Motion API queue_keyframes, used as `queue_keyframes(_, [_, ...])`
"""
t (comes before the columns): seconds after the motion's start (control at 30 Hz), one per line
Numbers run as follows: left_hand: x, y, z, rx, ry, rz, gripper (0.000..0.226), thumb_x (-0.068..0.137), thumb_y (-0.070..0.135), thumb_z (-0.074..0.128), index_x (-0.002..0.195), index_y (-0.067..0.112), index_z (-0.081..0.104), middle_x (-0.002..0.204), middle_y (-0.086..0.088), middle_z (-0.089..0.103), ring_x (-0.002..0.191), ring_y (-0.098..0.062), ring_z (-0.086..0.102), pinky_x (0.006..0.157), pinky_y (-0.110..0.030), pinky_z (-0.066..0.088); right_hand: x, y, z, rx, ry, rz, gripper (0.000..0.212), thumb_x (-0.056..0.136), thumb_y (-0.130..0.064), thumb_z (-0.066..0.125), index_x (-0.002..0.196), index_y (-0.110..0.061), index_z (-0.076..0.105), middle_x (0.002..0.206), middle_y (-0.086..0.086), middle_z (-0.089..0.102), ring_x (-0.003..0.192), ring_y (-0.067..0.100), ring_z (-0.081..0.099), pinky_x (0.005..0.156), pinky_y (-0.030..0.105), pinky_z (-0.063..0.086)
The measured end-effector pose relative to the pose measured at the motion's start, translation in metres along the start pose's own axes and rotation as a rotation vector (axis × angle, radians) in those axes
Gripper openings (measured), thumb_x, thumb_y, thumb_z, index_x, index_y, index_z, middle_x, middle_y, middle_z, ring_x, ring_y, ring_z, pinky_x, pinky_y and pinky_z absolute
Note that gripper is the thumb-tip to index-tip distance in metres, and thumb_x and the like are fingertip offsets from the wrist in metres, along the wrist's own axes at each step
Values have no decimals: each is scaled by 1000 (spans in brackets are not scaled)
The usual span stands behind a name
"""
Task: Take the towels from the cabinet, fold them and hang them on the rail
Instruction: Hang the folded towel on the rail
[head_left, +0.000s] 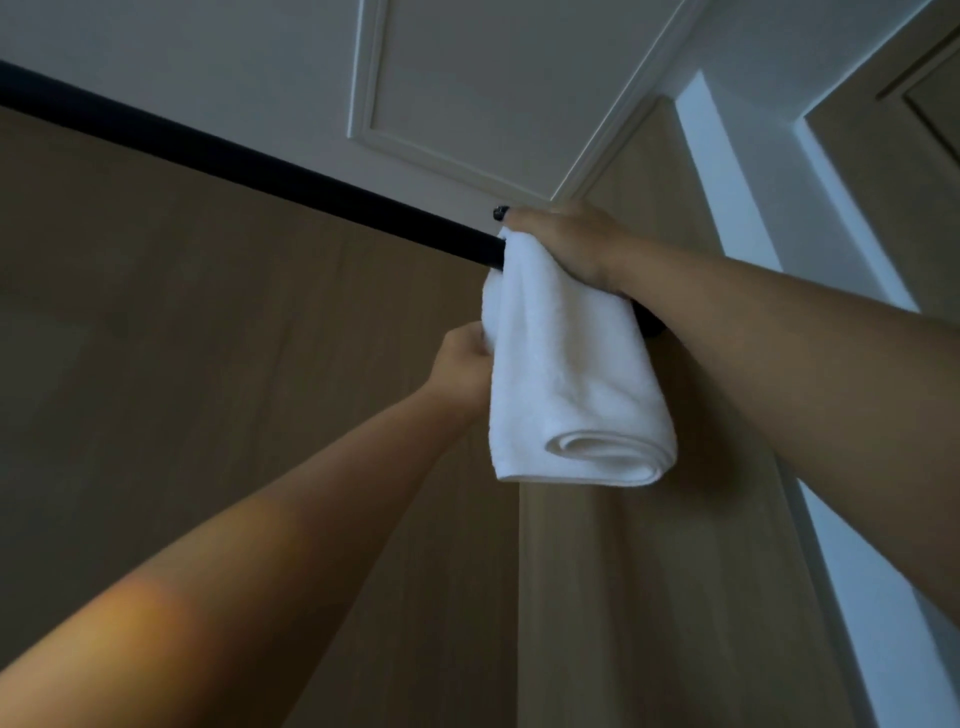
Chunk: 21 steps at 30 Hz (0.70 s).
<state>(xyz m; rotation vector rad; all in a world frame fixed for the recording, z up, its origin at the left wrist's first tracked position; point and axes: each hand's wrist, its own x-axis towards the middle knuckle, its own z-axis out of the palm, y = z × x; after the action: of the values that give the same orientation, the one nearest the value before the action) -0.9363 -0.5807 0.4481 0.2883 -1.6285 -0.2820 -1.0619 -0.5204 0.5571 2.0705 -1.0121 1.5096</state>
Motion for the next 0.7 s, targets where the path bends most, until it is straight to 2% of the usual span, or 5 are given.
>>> queue_keyframes(0.1, [-11,3,-1,-19,-33,-30,14,74,10,67,78,2,56,63,-1,52,52,-9,47,52,-22,41,-29,6,0,-101,15,-161,49,87,-59,56,127,-31,60,125,-6,60,110,14,57,92,34,47])
queue_keyframes(0.2, [-21,3,-4,-88,-68,-62,41,62,15,70,98,-5,68,80,-7,72,67,-15,69,63,-29,54,-48,13,-6,-161,6,-200,58,93,-52,55,146,-33,39,145,-6,45,122,14,46,95,31,38])
queue_keyframes(0.4, [-43,2,2,-254,-57,-105,42,70,16,79,107,0,70,102,-16,75,99,-33,71,96,-52,53,-41,16,8,-217,128,-208,63,94,-62,36,149,-30,39,152,2,41,139,24,36,115,46,29])
queue_keyframes(0.53, [-44,3,6,-187,-20,-119,36,72,19,68,104,3,72,100,-15,75,98,-32,71,95,-50,54,-46,21,26,-48,318,-244,73,84,-61,23,139,-24,54,142,3,53,134,23,43,112,45,35])
queue_keyframes(0.7, [-44,10,-1,-168,-15,-104,46,105,36,31,116,11,68,96,-6,75,89,-21,71,75,-37,59,-79,36,56,145,559,-171,46,97,-23,53,141,-13,44,147,5,40,137,18,36,111,27,30])
